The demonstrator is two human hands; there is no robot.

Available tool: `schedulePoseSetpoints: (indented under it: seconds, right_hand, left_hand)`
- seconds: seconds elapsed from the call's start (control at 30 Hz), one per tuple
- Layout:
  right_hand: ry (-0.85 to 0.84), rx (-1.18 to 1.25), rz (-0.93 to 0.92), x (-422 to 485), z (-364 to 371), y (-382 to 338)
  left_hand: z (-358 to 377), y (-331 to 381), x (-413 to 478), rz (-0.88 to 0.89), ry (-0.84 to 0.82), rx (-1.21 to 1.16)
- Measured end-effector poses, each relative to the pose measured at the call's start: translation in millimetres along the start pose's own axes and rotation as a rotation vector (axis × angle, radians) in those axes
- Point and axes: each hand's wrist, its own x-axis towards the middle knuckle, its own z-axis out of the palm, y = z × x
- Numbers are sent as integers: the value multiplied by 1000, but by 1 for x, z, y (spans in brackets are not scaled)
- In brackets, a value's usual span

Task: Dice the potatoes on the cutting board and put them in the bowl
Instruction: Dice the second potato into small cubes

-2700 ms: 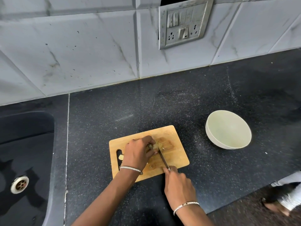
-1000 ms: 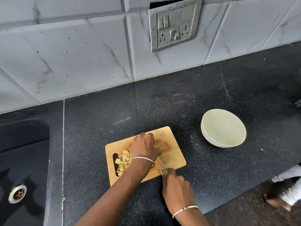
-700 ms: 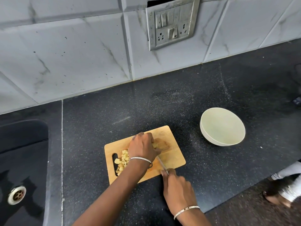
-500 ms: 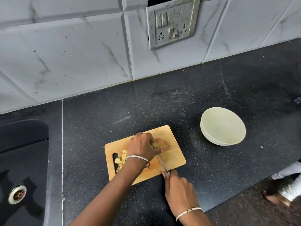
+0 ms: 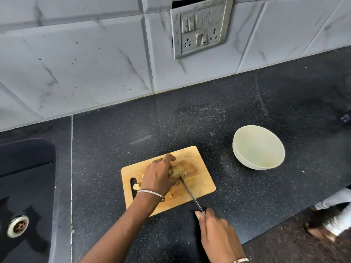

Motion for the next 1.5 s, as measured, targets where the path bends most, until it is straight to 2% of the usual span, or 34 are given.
schedulePoseSetpoints:
  seconds: [0.27,0.43,0.67,1.17,1.37,1.5]
  right_hand:
    - [-15,34,2,-14,-7,10]
    - [13,26,70,-22,-20,19]
    - [132,50,64,-3,-20,34]
    - [112,79,60,19,-22,37]
    - [116,98,46,19,-26,33]
    - [140,130,24,20,-27,26]
  left_hand:
    - [2,-1,-3,-42,49,-80]
    - [4,0,-1,-55,47,-83]
    - [4,1,7,-9,-11,38]
    - [15,24,22,30,-36,139]
    - [17,28,23,41,-9,93]
    - [18,21,12,-11,83,-34]
